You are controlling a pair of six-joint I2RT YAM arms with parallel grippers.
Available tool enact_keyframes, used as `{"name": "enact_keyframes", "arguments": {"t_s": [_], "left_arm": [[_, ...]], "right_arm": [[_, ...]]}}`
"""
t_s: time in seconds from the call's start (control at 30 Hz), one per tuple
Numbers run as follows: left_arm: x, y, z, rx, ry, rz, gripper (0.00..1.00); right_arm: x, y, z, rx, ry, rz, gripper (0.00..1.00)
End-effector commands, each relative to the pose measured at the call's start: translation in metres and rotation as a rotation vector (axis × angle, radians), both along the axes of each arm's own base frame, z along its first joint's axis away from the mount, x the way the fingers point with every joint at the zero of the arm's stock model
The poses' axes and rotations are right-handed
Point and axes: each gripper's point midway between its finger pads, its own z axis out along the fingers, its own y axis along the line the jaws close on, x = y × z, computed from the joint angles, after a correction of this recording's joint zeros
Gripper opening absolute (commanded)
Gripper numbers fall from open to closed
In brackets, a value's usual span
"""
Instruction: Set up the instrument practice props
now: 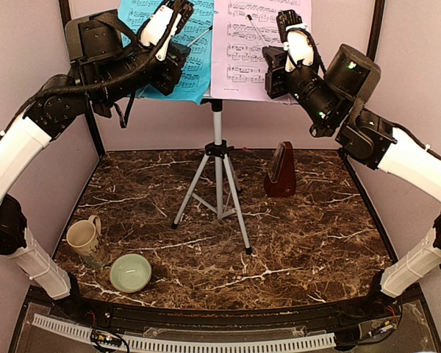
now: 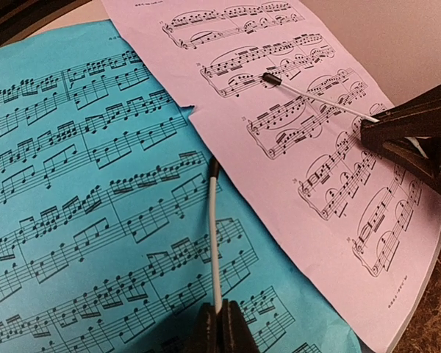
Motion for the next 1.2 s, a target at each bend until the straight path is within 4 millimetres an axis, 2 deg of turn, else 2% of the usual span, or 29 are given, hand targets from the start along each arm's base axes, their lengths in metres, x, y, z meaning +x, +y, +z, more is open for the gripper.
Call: {"name": "enact_keyframes", "arguments": {"t_s": [0.0,0.43,0.6,0.67,0.77,1.17], "left_arm": [[-0.01,0.04,0.043,-0.137,-0.084,0.076,0.02],[-0.012,0.062,0.051,-0.199,-0.143,0.15,0.0],[-0.011,0.064,0.05,-0.205,-0.14,0.163,0.0],[-0.014,0.061,0.05,-0.211,-0.137,0.134,0.05],[-0.024,0.051,0.049,-0.223,-0.131,0.033,0.19],[-0.042,0.045,0.055,-0.264,-0.121,-0.094,0.49]], "right_arm": [[-0.002,-0.016,0.014,0.057,-0.023,-0.035,0.02],[-0.003,-0.018,0.015,0.062,-0.023,-0.039,0.0],[-0.003,-0.018,0.016,0.066,-0.023,-0.039,0.01],[-0.004,-0.017,0.017,0.066,-0.024,-0.031,0.05],[-0.006,-0.013,0.017,0.055,-0.025,-0.002,0.14],[-0.018,-0.004,0.027,0.051,-0.054,0.078,0.38]]}}
